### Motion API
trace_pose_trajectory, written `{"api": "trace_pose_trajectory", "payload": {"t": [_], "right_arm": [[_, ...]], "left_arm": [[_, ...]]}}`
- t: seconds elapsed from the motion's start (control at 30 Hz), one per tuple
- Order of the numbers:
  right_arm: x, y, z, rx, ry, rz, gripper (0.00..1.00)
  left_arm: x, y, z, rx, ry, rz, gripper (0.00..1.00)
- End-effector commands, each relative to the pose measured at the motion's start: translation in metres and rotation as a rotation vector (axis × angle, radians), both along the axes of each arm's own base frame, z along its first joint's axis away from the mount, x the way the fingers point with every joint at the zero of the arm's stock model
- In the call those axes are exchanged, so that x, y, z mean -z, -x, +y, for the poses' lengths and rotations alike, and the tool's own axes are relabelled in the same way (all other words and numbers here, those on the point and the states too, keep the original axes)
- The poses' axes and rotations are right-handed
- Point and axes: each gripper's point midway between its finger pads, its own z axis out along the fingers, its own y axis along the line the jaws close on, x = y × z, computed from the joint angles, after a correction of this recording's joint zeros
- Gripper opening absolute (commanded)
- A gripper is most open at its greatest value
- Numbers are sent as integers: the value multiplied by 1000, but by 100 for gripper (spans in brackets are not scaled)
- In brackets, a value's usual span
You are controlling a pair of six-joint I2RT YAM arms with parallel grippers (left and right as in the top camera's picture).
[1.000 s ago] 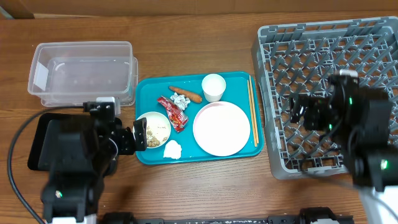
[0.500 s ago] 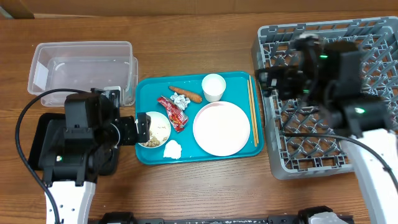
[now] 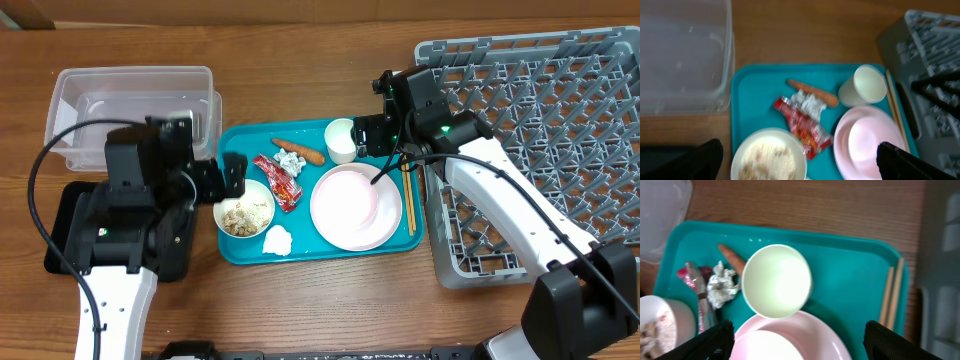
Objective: Sort waste into correct bins and load items into the dishwasher
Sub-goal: 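Reach the left gripper toward the white paper cup on the teal tray, then grasp the white paper cup with the left gripper and lift it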
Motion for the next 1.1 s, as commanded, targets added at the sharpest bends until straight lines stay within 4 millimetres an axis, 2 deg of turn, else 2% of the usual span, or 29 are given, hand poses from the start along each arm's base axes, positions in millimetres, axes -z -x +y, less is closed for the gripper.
{"api": "trace_pose_trajectory", "payload": {"t": [0.0, 0.17, 0.2, 0.27, 0.37, 0.47, 0.57, 0.63, 0.7, 0.77, 0.87, 0.9, 0.93, 0.97, 1.07], "right_arm": [[-45, -9, -25, 108, 36, -114, 87], [-73, 2, -66, 201, 77, -121, 89], [-80, 8, -86, 259, 74, -111, 93], [-88, 16, -115, 344, 64, -95, 100], [-98, 30, -154, 431, 53, -74, 100], [-104, 47, -192, 530, 60, -52, 100], [-104, 59, -223, 618, 68, -30, 100], [-102, 64, -237, 661, 69, -10, 100], [-101, 66, -241, 672, 42, 5, 100], [-101, 66, -240, 667, 7, 10, 100], [-101, 66, -240, 664, 0, 12, 100], [-101, 66, -240, 664, 0, 13, 100], [-100, 67, -240, 664, 1, 15, 100], [-100, 67, -239, 664, 1, 17, 100], [-100, 68, -239, 664, 1, 19, 100]], "left_arm": [[-13, -26, -20, 60, 68, -48, 100], [-10, -70, -42, 107, 47, -29, 100], [-7, -88, -56, 132, 26, -18, 100], [-2, -105, -78, 201, 8, -11, 100], [12, -123, -109, 267, 16, 9, 100], [31, -136, -137, 324, 27, 9, 100], [61, -144, -159, 349, 2, 32, 100], [84, -145, -168, 348, -34, 65, 100], [108, -142, -176, 351, -71, 110, 97], [129, -138, -183, 358, -97, 148, 89], [153, -133, -191, 376, -112, 193, 66], [161, -131, -193, 378, -113, 213, 33], [164, -131, -193, 372, -111, 220, 14], [164, -131, -193, 373, -110, 220, 4], [160, -132, -194, 375, -104, 212, 4]]}}
